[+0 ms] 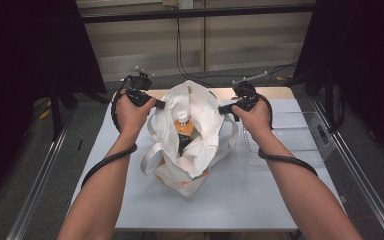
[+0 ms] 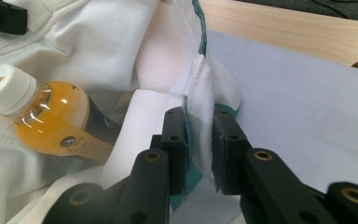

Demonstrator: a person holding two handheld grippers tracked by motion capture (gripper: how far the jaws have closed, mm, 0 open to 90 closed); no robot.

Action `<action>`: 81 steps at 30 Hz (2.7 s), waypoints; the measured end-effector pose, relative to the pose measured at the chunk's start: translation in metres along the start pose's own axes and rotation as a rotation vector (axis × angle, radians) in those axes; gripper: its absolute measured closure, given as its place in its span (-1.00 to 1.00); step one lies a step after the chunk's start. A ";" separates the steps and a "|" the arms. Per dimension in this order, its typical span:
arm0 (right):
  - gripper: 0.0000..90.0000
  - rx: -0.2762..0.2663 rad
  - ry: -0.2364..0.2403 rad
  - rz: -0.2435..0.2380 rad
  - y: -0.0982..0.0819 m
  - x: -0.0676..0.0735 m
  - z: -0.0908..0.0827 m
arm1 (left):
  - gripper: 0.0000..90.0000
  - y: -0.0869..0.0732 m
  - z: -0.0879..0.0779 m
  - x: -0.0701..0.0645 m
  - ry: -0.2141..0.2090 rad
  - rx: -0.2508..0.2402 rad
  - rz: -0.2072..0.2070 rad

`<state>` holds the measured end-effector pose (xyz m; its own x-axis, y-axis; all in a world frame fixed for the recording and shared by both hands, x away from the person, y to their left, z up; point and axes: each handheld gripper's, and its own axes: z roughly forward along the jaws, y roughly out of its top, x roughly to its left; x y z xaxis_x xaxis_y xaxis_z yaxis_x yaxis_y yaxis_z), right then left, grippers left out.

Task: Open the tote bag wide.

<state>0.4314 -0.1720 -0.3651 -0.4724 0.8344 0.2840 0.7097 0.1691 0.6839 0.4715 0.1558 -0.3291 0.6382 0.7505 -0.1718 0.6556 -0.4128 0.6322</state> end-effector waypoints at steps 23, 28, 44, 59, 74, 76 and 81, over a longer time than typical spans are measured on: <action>0.72 0.036 -0.001 0.019 -0.006 -0.013 0.013 | 0.80 -0.015 0.021 0.020 0.031 0.049 -0.032; 0.72 0.046 -0.005 0.020 -0.008 -0.015 0.016 | 0.80 -0.018 0.025 0.022 0.028 0.039 -0.050; 0.72 0.077 -0.026 0.003 -0.013 -0.017 0.025 | 0.80 -0.027 0.033 0.025 0.033 0.058 -0.051; 0.72 0.108 -0.024 0.014 -0.014 -0.023 0.034 | 0.80 -0.028 0.047 0.038 0.032 0.117 -0.034; 0.72 0.134 -0.030 0.022 -0.016 -0.026 0.043 | 0.80 -0.037 0.056 0.046 0.030 0.127 -0.042; 0.72 0.136 -0.028 0.023 -0.016 -0.026 0.044 | 0.80 -0.038 0.058 0.046 0.029 0.128 -0.046; 0.73 0.148 -0.031 0.016 -0.018 -0.027 0.047 | 0.80 -0.042 0.061 0.047 0.027 0.128 -0.058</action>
<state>0.4554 -0.1729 -0.4167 -0.4455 0.8532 0.2713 0.7875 0.2293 0.5720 0.4986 0.1767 -0.4097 0.5879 0.7877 -0.1842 0.7384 -0.4296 0.5198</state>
